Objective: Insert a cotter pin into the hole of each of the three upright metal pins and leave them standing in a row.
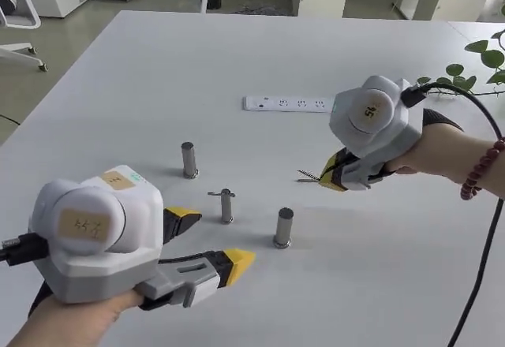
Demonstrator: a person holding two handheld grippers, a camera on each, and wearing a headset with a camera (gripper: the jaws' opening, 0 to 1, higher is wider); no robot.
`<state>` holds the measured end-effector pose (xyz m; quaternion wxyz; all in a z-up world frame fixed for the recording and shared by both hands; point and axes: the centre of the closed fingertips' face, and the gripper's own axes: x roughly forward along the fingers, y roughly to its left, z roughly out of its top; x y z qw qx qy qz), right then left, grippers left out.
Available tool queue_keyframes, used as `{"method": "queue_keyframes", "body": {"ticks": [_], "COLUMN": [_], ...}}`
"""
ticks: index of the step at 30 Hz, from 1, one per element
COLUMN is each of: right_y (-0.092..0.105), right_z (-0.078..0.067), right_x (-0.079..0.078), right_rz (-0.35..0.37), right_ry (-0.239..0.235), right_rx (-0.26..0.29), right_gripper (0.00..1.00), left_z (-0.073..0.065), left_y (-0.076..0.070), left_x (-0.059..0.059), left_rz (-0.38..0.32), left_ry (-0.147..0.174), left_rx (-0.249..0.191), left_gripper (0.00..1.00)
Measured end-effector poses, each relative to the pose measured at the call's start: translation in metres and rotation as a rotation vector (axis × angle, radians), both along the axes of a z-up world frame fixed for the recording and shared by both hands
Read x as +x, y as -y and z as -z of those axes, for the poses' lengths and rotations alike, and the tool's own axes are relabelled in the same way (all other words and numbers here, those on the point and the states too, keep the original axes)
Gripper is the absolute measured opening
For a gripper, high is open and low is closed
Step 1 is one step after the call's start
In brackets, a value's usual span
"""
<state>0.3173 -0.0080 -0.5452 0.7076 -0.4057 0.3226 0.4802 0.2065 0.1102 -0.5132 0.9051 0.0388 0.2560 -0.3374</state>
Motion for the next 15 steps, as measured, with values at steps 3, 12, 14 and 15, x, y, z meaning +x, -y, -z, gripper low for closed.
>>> {"method": "queue_keyframes", "body": {"ticks": [3, 12, 14, 15], "right_y": [-0.006, -0.024, -0.027, -0.029], "right_z": [-0.009, -0.025, -0.028, -0.029], "right_x": [-0.011, -0.037, -0.042, -0.047], "right_rz": [-0.021, -0.128, -0.150, -0.165], "right_ry": [0.016, 0.066, 0.078, 0.080], "right_rx": [0.006, 0.006, 0.004, 0.001], "right_gripper": [0.00, 0.00, 0.00, 0.00], "left_z": [-0.001, -0.008, -0.010, -0.010], "left_y": [0.002, 0.008, 0.011, 0.012], "left_x": [0.001, 0.004, 0.005, 0.005], "left_rz": [0.010, 0.026, 0.025, 0.024], "left_ry": [0.001, -0.039, -0.057, -0.068], "left_rx": [-0.003, -0.074, -0.101, -0.112], "left_gripper": [0.46, 0.43, 0.41, 0.39]}}
